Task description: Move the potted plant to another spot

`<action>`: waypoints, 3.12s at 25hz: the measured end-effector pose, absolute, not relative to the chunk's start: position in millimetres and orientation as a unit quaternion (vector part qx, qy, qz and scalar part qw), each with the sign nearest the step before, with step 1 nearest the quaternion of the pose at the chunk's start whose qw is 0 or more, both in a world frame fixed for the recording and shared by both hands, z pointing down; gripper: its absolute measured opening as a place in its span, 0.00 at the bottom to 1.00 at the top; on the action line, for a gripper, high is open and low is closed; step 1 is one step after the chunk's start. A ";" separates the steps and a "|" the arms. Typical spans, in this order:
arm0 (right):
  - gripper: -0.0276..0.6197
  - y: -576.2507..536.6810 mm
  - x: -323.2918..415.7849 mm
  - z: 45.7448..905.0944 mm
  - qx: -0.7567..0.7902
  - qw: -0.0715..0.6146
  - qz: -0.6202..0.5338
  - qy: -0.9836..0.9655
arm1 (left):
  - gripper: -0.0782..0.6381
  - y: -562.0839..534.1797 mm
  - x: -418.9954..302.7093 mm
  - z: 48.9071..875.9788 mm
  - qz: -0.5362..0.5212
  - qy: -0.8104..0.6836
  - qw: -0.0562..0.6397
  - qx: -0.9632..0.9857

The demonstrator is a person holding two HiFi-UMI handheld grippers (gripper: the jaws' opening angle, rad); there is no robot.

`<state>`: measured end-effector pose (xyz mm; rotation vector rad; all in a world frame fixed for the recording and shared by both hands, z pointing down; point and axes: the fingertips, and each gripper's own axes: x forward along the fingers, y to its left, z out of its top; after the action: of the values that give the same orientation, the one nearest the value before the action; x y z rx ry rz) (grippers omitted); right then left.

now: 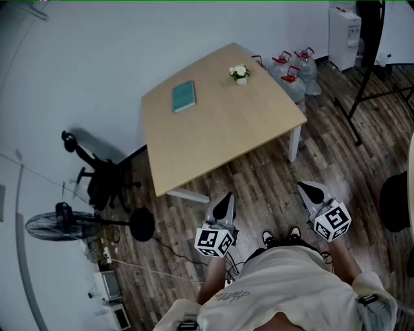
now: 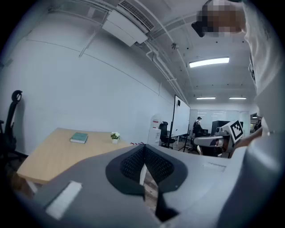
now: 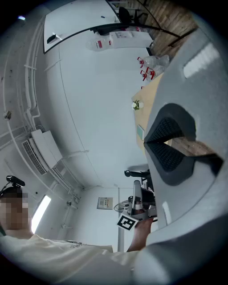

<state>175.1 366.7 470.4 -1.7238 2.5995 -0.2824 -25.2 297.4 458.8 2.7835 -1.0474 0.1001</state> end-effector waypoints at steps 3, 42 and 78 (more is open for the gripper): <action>0.05 369.0 174.8 469.8 -0.551 -0.005 -0.083 0.831 | 0.13 296.8 -21.0 450.3 0.023 -0.347 0.075 0.935; 0.41 349.5 157.7 439.6 -0.589 0.013 -0.039 0.807 | 0.13 292.9 -44.8 472.5 0.005 -0.327 0.092 0.941; 0.56 220.9 181.0 451.3 -0.552 0.010 -0.033 0.833 | 0.13 183.4 0.2 470.6 0.045 -0.330 0.098 0.938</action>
<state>181.0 220.9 451.3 -1.7231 2.6004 -0.1021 0.2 183.4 470.6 2.7749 -0.9780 0.1331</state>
